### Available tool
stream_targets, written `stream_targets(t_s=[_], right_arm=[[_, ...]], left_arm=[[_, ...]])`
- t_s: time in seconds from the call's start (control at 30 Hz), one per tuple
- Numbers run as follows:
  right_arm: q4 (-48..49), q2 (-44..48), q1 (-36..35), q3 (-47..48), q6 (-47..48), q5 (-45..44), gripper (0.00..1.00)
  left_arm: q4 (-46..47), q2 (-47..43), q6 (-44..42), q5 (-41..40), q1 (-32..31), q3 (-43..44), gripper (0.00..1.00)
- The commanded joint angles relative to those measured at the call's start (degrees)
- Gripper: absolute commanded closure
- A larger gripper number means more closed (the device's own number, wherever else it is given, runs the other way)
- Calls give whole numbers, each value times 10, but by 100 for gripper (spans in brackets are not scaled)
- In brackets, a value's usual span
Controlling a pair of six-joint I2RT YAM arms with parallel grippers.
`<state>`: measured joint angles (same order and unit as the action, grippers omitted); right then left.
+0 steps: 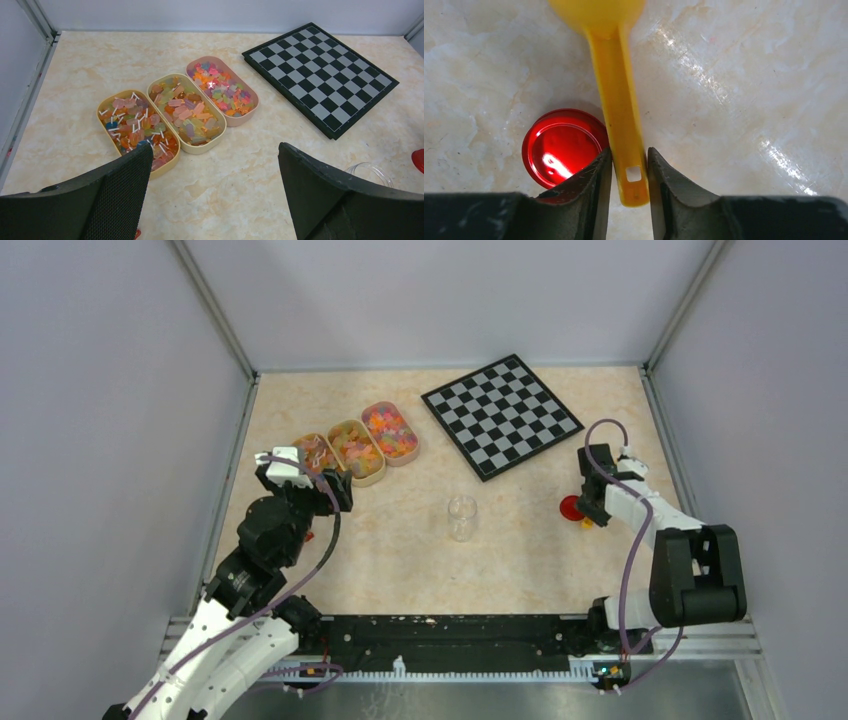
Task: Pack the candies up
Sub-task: Pick up the spatula from the center of the board.
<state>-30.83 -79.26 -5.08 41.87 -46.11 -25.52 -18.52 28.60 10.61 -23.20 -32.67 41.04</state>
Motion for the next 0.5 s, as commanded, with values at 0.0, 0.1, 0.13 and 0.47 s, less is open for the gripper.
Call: stream_targets(t_s=[0.0,0.1,0.13,0.47], right_arm=[[-13,13,6,10,18,-29,72],[-28,25,6,17,24,-40,76],[-32,30,5,19,26,-43,77],[-18,102,5,18,83,-2,80]], left_arm=[[18,-6,5,3,1,-1,1],[18,-6,5,4,0,-2,1],[18,-6,5,4,0,-2,1],[19,-4,6,9,0,-3,1]])
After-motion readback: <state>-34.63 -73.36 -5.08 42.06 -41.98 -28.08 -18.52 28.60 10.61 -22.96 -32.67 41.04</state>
